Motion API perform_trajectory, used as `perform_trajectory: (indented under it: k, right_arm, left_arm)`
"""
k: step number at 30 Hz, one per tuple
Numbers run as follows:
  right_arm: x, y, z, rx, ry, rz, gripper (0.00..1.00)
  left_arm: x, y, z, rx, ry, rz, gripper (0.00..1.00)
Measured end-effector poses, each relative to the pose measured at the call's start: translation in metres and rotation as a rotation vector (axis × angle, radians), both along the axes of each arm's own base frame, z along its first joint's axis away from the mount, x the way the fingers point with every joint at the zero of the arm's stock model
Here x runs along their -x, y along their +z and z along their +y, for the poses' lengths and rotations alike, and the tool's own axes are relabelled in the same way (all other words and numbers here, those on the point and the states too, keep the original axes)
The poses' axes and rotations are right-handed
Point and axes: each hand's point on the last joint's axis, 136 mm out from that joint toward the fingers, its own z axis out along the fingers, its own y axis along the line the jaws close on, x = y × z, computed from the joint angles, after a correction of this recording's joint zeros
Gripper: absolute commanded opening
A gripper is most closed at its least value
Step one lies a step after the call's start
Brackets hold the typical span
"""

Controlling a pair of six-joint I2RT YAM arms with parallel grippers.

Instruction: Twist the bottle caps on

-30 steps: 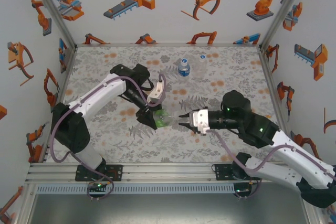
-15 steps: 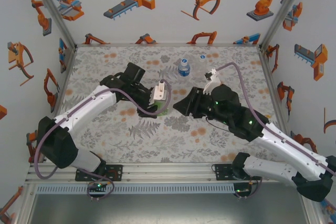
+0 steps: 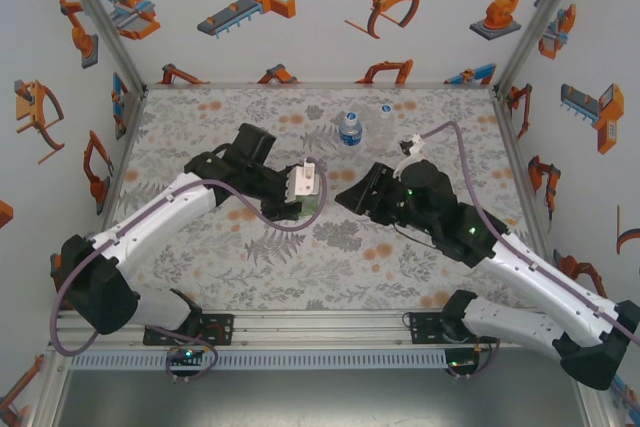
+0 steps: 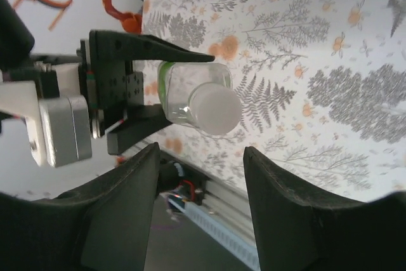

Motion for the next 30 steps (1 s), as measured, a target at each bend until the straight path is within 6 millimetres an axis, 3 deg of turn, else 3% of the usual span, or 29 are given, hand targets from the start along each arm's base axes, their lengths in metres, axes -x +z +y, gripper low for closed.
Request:
perform_trajectory:
  k: [4,9,14,20,30]
  right_arm:
    - [0.014,0.019,0.010,0.111,0.222,-0.251,0.50]
    - [0.048,0.050,0.014,0.246,0.515,-0.691,0.49]
    - [0.074,0.042,0.019,0.416,0.785,-1.009,0.49]
    - [0.084,0.033,0.030,0.509,0.988,-1.175,0.50]
    - [0.087,0.031,0.036,0.523,1.052,-1.263,0.48]
  left_arm:
    - [0.005,0.003,-0.002,0.019,-0.019,0.013,0.00]
    - [0.020,0.012,-0.006,0.072,-0.095,0.038,0.00]
    - [0.038,0.021,-0.007,0.130,-0.179,0.066,0.00]
    - [0.049,0.024,-0.007,0.155,-0.225,0.099,0.00]
    - [0.052,0.026,-0.007,0.165,-0.243,0.107,0.00]
